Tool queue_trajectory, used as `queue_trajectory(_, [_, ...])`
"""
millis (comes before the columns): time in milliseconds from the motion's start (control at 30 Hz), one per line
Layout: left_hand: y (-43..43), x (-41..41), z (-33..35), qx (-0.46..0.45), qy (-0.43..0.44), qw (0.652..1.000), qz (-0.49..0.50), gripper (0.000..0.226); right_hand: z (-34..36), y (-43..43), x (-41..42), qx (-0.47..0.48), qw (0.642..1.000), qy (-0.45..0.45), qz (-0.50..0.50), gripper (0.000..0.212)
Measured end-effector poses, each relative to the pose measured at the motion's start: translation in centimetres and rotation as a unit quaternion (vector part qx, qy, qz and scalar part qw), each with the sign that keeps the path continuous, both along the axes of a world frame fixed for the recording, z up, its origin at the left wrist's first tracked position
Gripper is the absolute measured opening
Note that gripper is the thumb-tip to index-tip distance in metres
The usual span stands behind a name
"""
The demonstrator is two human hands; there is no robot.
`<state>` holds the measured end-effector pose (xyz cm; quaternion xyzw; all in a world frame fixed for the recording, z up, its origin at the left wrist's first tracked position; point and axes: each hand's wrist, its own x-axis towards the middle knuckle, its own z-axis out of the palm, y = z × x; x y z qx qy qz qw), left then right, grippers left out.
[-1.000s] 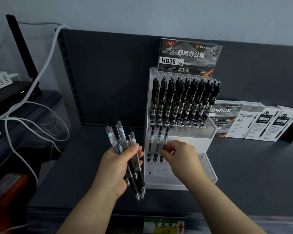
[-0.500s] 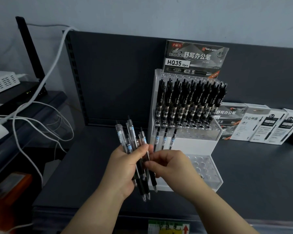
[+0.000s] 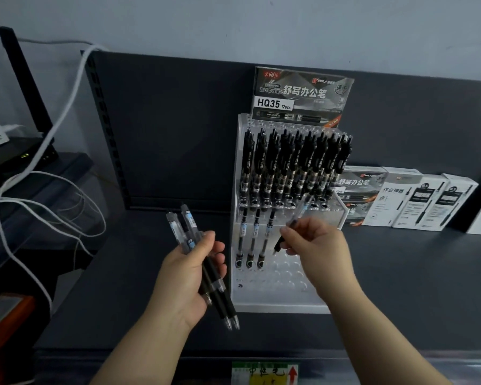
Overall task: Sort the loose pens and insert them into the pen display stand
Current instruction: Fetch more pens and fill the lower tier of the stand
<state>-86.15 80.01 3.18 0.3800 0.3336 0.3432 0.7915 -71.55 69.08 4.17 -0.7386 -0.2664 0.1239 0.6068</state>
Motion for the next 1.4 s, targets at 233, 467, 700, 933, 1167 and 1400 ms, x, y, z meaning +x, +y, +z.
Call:
queue_trajectory(233, [0.0,0.0,0.1,0.001,-0.005,1.000,0.005,0.002,-1.5,1.0,-0.1,-0.138,0.988,-0.070,0.020,0.008])
queue_trajectory(467, [-0.4,0.3,0.5,0.002,-0.011,1.000,-0.001,0.002,-1.9,1.4,0.1,-0.217,0.957,-0.191,0.018,0.019])
queue_trajectory(700, [-0.3,0.3,0.7,0.002,-0.012,1.000,-0.009,0.002,-1.8,0.8,0.0,-0.215,0.958,-0.190,0.016,0.014])
queue_trajectory(933, [-1.0,0.4,0.9,0.014,-0.007,0.998,-0.055,0.027,-0.1,-0.3,-3.4,-0.146,0.977,-0.082,0.134,0.024])
queue_trajectory(1167, [-1.1,0.0,0.8,0.018,-0.029,0.998,-0.056,0.020,0.1,0.4,-4.5,-0.151,0.943,0.004,0.298,0.018])
queue_trajectory(1400, [-1.3,0.4,0.7,0.070,-0.035,0.997,-0.014,0.013,0.0,-0.3,-3.2,-0.086,0.961,0.037,0.262,0.011])
